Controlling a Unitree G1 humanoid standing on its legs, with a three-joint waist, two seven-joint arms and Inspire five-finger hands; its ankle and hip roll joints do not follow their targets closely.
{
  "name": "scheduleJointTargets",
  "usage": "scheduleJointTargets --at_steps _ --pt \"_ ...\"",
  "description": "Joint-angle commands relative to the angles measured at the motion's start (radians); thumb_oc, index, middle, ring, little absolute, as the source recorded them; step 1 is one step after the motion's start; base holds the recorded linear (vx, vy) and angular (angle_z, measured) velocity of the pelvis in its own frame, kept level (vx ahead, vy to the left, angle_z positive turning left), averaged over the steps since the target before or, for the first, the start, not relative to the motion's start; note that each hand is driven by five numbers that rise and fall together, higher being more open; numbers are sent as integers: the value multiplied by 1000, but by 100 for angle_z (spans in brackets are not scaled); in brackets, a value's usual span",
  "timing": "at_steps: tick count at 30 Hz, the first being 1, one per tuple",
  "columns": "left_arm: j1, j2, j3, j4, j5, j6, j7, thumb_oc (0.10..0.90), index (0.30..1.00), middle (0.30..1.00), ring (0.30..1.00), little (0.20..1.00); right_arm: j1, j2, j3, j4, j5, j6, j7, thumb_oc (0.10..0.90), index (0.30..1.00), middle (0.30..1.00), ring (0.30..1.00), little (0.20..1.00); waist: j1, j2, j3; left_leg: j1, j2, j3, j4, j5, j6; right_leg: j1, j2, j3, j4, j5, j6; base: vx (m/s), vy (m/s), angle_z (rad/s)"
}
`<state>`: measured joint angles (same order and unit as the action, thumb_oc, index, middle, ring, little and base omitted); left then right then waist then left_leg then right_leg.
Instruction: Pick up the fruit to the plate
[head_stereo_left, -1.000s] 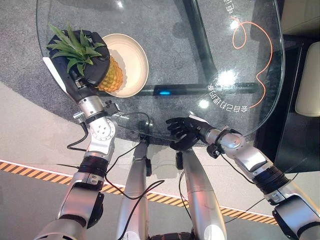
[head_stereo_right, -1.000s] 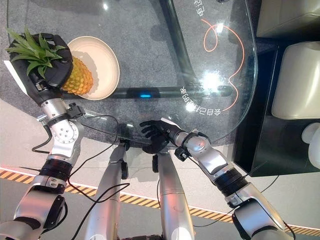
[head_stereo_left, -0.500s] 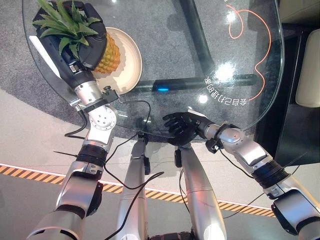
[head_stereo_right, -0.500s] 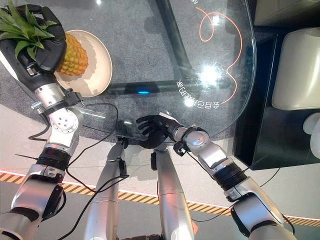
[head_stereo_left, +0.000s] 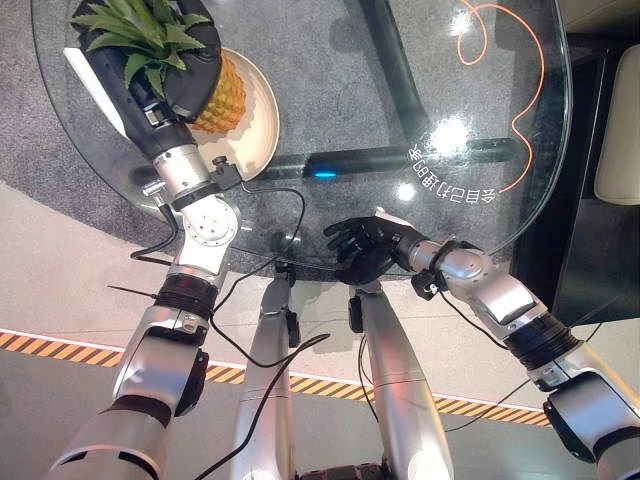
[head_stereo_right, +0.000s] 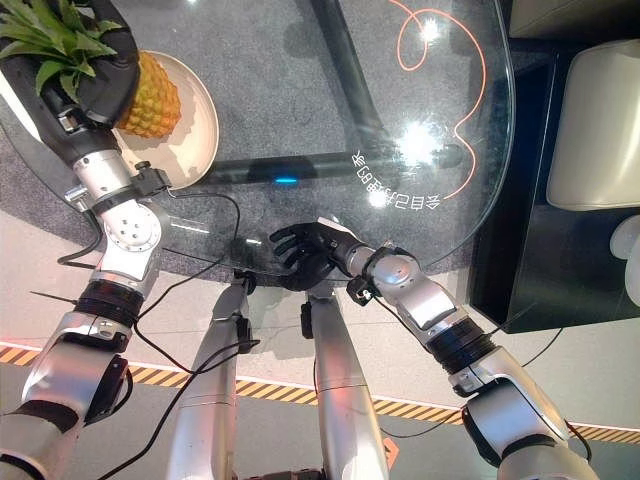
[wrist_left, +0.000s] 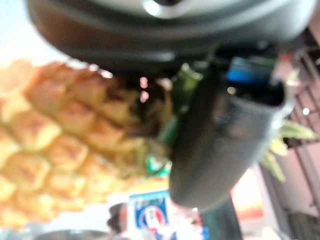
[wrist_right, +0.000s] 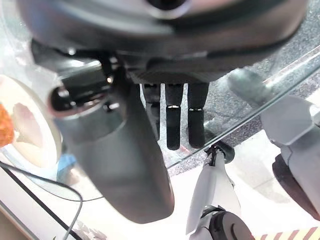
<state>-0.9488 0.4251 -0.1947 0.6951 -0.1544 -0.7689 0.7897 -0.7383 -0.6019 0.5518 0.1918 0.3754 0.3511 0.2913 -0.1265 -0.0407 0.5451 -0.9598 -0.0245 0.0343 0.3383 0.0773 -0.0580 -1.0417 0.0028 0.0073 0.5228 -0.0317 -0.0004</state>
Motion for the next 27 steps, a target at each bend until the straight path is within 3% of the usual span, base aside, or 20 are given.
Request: scheduleJointTargets --at_steps 1,13,22,23,24,25,27 --pt "-88 64 11 -27 -25 -98 -8 100 300 300 300 200 29 53 83 54 18 5 10 800 900 900 900 900 5 -12 -25 -55 -66 9 148 -96 -12 -21 10 17 -98 86 57 0 0 0" --pt "-145 86 -32 75 -55 -91 2 100 300 300 300 200 -8 42 106 105 42 -50 4 800 900 900 900 900 -2 -18 -25 -87 -64 7 146 -93 -18 -54 8 16 -98 93 63 0 0 0" --pt "-139 90 -34 108 -67 -74 12 100 300 300 300 200 -11 47 115 109 42 -54 -17 800 900 900 900 900 3 -19 -25 -89 -64 -2 146 -88 -24 -49 5 10 -99 90 61 0 0 0" --pt "-138 90 -37 106 -67 -69 15 133 328 328 328 233 -9 46 115 106 42 -56 -18 800 900 900 900 900 3 -20 -25 -90 -65 -4 146 -89 -24 -51 6 9 -97 89 61 0 0 0" --pt "-139 90 -38 106 -66 -67 20 342 507 507 507 442 -10 47 115 105 40 -55 -19 800 900 900 900 900 3 -20 -25 -91 -65 -5 146 -88 -24 -52 6 8 -95 89 61 0 0 0" --pt "-138 89 -39 108 -70 -69 16 756 862 862 862 856 -9 46 116 103 39 -56 -19 800 900 900 900 900 4 -20 -25 -89 -64 -5 146 -89 -24 -51 6 7 -94 87 61 0 0 0" --pt "-130 85 -35 101 -62 -67 20 800 900 900 900 900 -5 48 112 96 37 -54 -20 800 900 900 900 900 5 -20 -25 -86 -65 -7 145 -89 -24 -46 6 7 -95 86 61 0 0 0"
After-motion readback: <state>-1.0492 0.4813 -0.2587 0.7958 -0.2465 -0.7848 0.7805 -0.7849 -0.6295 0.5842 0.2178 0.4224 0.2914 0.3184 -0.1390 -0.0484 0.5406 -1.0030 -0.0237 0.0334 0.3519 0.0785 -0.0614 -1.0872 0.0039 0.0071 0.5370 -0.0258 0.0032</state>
